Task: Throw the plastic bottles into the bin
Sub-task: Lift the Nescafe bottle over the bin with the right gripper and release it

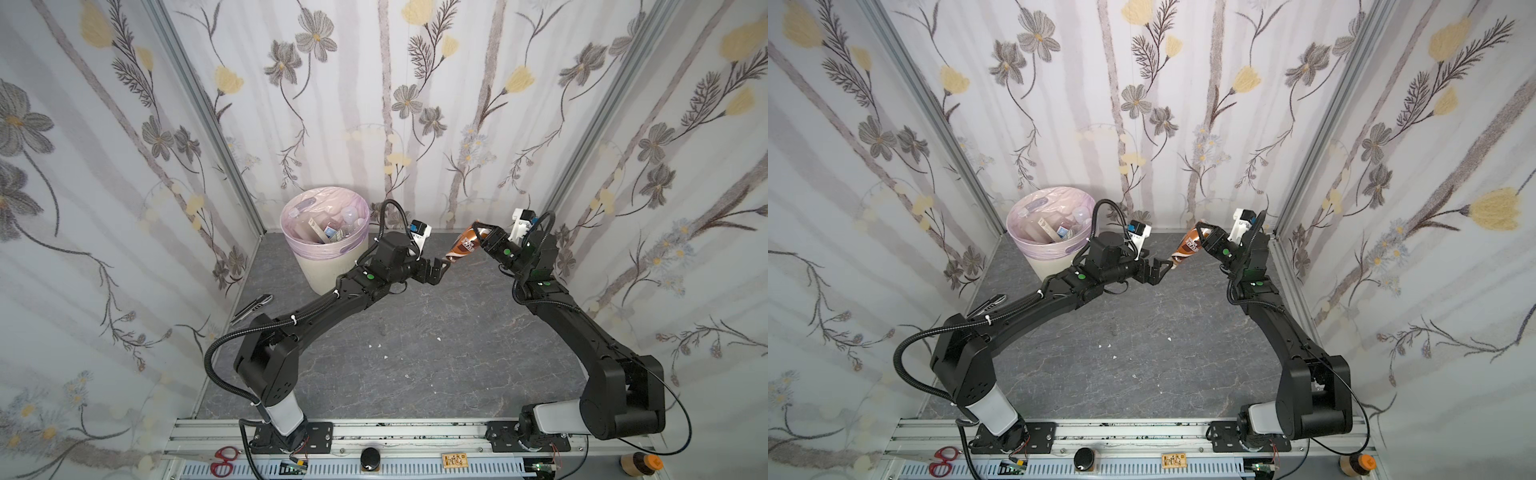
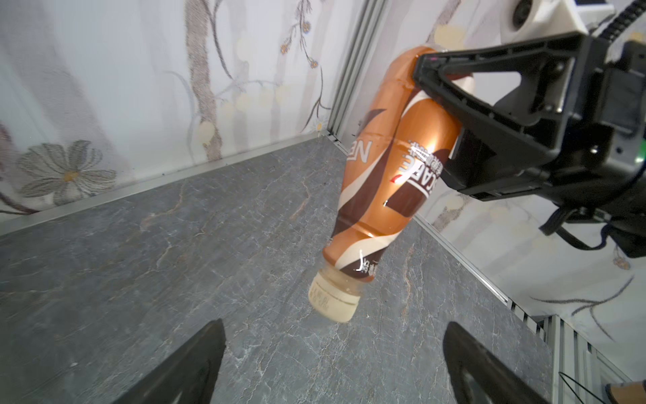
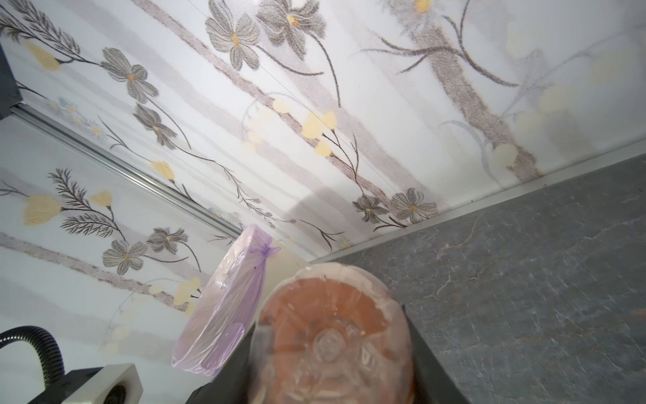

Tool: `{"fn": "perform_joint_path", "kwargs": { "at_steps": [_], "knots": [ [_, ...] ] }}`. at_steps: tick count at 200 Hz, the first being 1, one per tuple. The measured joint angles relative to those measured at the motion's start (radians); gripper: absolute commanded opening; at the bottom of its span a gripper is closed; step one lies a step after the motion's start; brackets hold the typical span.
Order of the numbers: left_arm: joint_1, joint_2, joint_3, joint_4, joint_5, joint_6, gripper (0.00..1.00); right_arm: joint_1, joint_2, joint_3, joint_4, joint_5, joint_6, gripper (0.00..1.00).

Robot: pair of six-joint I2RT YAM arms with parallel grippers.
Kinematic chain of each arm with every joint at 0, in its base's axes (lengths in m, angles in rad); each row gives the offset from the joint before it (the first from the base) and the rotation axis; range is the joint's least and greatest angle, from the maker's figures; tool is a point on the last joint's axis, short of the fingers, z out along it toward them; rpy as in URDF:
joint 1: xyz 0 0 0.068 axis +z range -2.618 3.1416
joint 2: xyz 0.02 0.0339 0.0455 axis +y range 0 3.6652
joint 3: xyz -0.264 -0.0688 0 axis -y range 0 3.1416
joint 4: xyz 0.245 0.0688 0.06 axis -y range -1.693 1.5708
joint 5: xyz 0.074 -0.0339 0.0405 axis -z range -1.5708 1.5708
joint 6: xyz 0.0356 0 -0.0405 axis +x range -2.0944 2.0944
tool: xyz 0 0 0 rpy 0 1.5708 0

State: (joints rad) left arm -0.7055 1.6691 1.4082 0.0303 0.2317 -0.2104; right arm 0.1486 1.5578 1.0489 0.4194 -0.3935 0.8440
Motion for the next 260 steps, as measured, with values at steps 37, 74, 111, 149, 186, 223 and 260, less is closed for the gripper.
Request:
{"fn": "perform_joint_path", "kwargs": {
  "at_steps": [37, 74, 111, 149, 186, 223, 260],
  "knots": [
    [0.126, -0.105, 0.022, -0.026, 0.012, -0.060, 1.00, 0.099, 0.079, 0.157, 0.081, 0.052, -0.011, 0.40],
    [0.261, -0.214, 0.022, -0.057, 0.035, -0.137, 1.00, 0.207, 0.190, 0.390, 0.121, 0.086, -0.056, 0.40],
    [0.405, -0.327, -0.021, -0.056, 0.079, -0.206, 1.00, 0.245, 0.222, 0.609, 0.127, 0.145, -0.162, 0.41],
    [0.539, -0.410, -0.090, -0.060, 0.136, -0.269, 1.00, 0.245, 0.193, 0.631, 0.208, 0.251, -0.221, 0.42],
    [0.637, -0.479, -0.148, -0.064, 0.164, -0.324, 1.00, 0.259, 0.220, 0.701, 0.320, 0.356, -0.226, 0.41],
    [0.664, -0.508, -0.193, -0.065, 0.175, -0.368, 1.00, 0.345, 0.446, 0.946, 0.332, 0.373, -0.204, 0.44],
    [0.673, -0.522, -0.228, -0.067, 0.175, -0.386, 1.00, 0.460, 0.782, 1.218, 0.187, 0.322, -0.157, 0.76]
  ]
}}
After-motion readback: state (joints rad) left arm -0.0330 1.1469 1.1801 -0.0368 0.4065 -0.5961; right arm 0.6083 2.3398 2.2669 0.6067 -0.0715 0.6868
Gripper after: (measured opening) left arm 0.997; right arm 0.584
